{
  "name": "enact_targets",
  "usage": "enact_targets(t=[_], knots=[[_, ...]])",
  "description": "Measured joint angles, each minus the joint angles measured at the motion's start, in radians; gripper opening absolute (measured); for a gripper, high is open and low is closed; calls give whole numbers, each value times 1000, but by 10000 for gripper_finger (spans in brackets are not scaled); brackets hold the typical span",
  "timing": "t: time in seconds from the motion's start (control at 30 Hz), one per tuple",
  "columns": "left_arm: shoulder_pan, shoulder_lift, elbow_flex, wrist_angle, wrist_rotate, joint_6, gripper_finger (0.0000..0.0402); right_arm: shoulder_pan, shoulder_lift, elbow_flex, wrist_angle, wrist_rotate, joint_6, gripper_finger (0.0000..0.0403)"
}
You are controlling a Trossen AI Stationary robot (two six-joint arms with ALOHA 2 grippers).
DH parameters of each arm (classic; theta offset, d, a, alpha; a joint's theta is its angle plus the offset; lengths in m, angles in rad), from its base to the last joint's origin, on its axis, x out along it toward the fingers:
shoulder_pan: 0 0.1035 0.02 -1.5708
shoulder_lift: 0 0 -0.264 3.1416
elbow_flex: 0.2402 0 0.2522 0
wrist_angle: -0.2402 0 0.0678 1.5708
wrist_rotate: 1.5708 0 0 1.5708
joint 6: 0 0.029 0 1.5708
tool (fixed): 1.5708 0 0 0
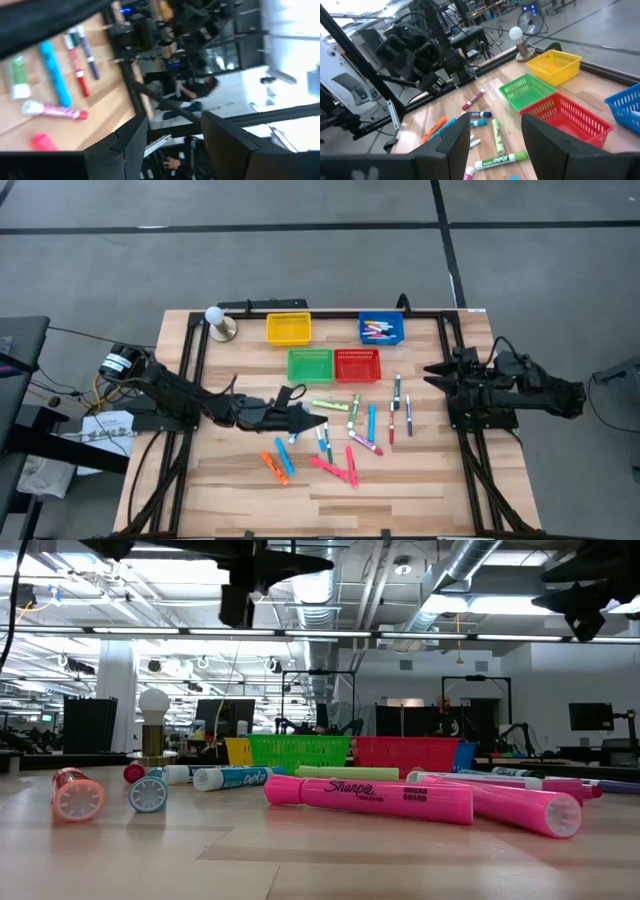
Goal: Pick & Place Markers
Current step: Put the blue highlighter into the blue bin
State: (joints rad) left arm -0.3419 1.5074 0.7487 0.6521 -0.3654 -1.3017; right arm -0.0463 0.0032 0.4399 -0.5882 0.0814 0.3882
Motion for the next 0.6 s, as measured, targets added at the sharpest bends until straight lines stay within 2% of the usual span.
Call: enact_targets(t=[0.33, 0.5, 0.6], knots=[[-28, 22, 203, -383, -35, -46, 186, 0, 0, -80, 126, -9, -23, 165], [-29, 104, 274, -420, -19, -67, 186, 0, 0, -116, 204, -84, -23, 164], [-20, 169, 310, -433, 42, -96, 186, 0, 0, -130, 230, -84, -26, 164]])
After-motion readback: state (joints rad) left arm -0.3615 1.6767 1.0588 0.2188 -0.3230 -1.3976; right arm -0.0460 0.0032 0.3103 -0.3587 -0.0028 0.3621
